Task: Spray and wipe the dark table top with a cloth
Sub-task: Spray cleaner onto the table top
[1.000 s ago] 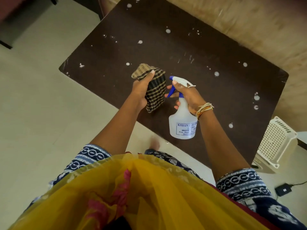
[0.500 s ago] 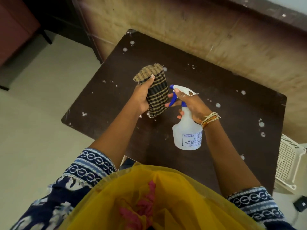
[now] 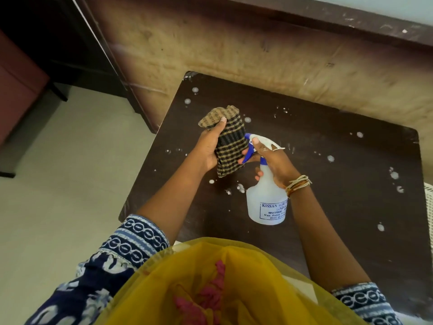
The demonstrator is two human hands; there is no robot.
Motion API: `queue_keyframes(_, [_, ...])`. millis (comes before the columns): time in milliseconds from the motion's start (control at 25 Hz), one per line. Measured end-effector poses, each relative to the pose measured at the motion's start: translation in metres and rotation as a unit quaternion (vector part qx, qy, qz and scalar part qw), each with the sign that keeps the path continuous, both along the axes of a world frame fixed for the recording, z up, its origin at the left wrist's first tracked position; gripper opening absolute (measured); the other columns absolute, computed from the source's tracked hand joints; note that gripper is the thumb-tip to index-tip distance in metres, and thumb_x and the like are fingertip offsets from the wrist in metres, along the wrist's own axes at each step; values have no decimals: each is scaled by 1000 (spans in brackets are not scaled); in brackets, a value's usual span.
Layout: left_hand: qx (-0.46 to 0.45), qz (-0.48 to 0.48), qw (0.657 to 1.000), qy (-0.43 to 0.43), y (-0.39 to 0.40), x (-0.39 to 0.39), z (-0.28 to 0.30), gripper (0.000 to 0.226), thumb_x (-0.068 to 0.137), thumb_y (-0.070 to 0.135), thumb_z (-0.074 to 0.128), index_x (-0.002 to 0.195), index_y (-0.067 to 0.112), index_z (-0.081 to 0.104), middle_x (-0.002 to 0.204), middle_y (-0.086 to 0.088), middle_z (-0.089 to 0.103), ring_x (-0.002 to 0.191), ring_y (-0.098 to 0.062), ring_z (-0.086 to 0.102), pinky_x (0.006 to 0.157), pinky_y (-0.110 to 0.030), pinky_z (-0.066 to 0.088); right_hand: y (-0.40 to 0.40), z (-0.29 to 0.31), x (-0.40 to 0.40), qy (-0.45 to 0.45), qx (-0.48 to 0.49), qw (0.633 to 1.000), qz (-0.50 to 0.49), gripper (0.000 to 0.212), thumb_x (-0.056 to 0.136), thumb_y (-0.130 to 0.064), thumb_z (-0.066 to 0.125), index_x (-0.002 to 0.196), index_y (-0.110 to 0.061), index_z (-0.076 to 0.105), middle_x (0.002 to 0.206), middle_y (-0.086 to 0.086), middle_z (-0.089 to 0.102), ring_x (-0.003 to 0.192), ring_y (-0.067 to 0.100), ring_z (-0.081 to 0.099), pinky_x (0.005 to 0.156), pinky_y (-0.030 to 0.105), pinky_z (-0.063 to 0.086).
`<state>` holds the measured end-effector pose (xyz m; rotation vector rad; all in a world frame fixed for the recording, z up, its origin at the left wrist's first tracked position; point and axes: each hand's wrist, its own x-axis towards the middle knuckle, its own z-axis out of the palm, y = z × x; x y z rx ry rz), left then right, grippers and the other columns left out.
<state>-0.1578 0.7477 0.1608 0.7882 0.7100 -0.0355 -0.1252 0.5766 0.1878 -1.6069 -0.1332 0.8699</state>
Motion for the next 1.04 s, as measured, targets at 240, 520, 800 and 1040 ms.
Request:
queue_keyframes(240, [-13,-4,1000,-7,14,7,-9,41,94,32,63,127,9,61,118,-16,69,106,-33,68,92,-52,54,12,-13,2,-69,-54,996,-24,31,100,-42,47,107,-16,63,85,24,68,40,14,49,39,25,42])
queue_keyframes(520, [-25,-4,1000,-14,20,7,-7,33,94,33,61,120,12,64,117,-15,69,107,-32,67,94,-53,52,5,-8,7,-54,-40,998,-10,38,100,-40,44,124,-12,56,96,18,70,50,12,59,40,23,43])
queue_keyframes(800, [-17,-8,1000,-14,18,8,-3,38,94,34,62,124,11,63,117,-14,70,107,-31,68,90,-50,54,-8,-6,12,-91,-68,994,-7,37,101,-38,44,120,-8,56,83,15,68,39,10,48,39,23,42])
queue_keyframes(1040, [-13,-11,1000,-21,13,9,1,35,94,35,61,120,12,64,116,-13,71,106,-29,69,92,-50,53,-14,-1,13,-73,-87,993,19,30,100,-43,45,121,-23,54,94,7,69,46,13,51,44,24,46])
